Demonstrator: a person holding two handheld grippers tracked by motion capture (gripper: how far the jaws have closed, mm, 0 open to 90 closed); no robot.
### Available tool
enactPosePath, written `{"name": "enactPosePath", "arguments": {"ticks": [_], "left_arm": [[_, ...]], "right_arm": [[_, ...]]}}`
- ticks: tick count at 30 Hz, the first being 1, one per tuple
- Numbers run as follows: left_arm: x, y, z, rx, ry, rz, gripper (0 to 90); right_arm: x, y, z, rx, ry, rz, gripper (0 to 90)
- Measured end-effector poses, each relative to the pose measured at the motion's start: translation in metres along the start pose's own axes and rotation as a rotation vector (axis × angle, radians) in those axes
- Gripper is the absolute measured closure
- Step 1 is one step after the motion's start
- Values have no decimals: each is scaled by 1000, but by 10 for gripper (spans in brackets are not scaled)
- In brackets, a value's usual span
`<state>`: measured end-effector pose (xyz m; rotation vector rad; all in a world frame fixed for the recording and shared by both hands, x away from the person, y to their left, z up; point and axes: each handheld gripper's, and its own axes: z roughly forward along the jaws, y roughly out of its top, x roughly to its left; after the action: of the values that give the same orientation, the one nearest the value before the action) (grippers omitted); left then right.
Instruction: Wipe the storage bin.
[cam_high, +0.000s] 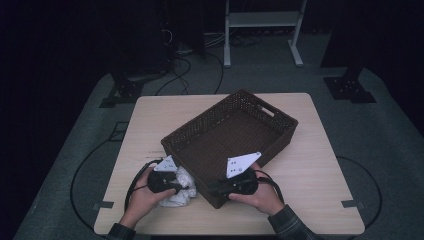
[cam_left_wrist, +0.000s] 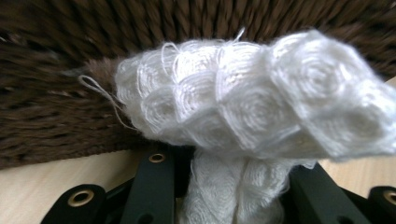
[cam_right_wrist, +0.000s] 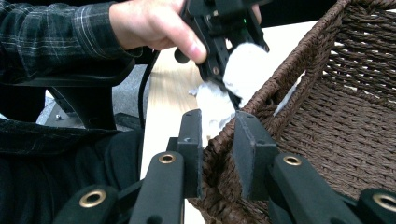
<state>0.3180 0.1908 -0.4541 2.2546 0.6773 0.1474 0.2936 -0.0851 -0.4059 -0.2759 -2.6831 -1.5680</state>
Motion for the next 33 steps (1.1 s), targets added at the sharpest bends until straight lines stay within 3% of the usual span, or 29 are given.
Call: {"name": "enactPosePath", "arguments": {"ticks": [5, 8, 10, 14, 23, 33], "left_arm": [[1, -3, 4, 6, -9, -18, 673], [2, -5, 10, 69, 10, 7, 673], [2, -8, 17, 109, 2, 18, 671], [0, -7, 17, 110, 0, 18, 670], [-3, -1, -1, -14, -39, -16, 668], [-9, 7, -18, -66, -42, 5, 670]], "right_arm": [[0, 0, 0, -4, 2, 3, 723], [0, 0, 0, -1, 0, 1, 724], [0, 0, 0, -1, 2, 1, 723], [0, 0, 0, 0, 0, 1, 723], [0, 0, 0, -2, 2, 2, 723], [0, 0, 0, -2, 0, 2, 722]]}}
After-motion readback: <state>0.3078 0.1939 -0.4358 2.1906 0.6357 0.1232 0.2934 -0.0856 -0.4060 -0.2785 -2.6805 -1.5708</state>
